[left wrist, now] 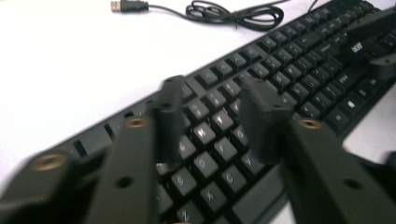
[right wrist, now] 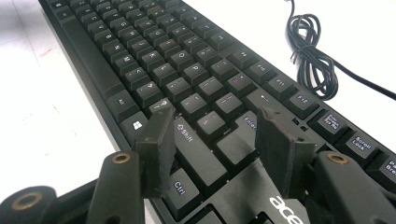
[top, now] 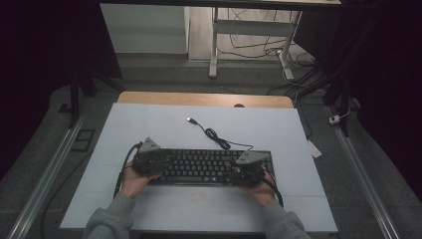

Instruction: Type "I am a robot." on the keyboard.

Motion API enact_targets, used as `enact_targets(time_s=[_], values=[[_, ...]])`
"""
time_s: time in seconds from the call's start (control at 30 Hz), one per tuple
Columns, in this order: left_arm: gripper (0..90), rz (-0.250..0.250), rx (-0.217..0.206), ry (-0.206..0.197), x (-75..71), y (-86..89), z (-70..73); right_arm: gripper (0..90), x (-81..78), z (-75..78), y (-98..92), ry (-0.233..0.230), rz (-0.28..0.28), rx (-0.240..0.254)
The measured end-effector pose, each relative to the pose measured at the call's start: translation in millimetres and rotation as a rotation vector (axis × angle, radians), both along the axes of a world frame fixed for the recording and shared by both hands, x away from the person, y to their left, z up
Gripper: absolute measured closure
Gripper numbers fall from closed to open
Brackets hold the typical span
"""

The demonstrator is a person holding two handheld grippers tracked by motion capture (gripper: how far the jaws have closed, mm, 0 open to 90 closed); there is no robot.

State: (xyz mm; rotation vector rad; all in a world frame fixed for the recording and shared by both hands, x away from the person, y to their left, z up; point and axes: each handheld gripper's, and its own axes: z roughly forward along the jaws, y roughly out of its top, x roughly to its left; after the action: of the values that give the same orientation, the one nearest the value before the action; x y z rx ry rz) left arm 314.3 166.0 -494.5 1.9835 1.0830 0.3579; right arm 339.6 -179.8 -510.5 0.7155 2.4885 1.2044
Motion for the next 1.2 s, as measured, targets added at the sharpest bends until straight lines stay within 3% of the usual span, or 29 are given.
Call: enact_targets(time_s=[0.13, 0.37, 0.77, 1.03, 1.2], values=[[41.3, 0.008, 0.02, 0.001, -8.4, 3.2, -2.4, 47.6, 0.0, 0.3, -0.1, -0.001, 0.001, -0.002], [33.1, 0.002, 0.019, 0.03, -21.7, 11.8, -4.9, 47.6, -0.3, 0.4, 0.4, -0.001, 0.001, 0.0], [31.1, 0.012, 0.032, 0.025, -37.0, 20.7, -9.3, 47.6, -0.3, 3.0, 0.9, -0.012, 0.0, 0.006], [31.3, 0.028, 0.022, 0.003, -44.1, 26.5, -10.0, 48.1, 2.4, 9.9, 4.8, -0.014, 0.007, 0.051], [31.5, 0.033, 0.018, 0.001, -42.9, 27.5, -11.2, 54.9, 5.7, 12.9, 11.4, -0.011, 0.027, 0.056]])
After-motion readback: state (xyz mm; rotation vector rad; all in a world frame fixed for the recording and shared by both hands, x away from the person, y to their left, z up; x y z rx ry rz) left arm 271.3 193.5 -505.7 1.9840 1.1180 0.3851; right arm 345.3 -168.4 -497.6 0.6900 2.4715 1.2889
